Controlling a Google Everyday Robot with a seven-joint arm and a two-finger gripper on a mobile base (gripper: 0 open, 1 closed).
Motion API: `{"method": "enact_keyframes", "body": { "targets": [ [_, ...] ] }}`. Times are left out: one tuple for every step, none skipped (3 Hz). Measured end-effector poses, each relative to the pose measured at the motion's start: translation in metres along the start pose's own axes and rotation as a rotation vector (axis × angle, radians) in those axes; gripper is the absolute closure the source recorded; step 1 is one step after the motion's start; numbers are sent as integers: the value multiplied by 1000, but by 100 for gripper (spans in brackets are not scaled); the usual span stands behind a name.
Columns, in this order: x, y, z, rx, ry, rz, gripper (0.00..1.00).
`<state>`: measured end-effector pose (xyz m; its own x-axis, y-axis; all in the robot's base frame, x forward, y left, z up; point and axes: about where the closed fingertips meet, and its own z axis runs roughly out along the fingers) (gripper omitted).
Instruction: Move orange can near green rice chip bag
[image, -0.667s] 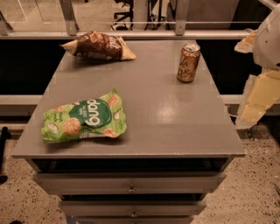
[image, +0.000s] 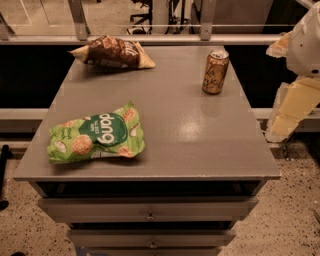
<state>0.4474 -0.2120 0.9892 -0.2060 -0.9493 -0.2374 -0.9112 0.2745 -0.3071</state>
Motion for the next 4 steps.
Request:
{"method": "enact_keyframes", "body": {
  "targets": [
    [3,-30,14,39,-50,38,0],
    [13,-76,46,87,-85,103,0],
    [26,-112,66,127,-121,178,0],
    [29,-143,90,136,-226,266,0]
  ]
}}
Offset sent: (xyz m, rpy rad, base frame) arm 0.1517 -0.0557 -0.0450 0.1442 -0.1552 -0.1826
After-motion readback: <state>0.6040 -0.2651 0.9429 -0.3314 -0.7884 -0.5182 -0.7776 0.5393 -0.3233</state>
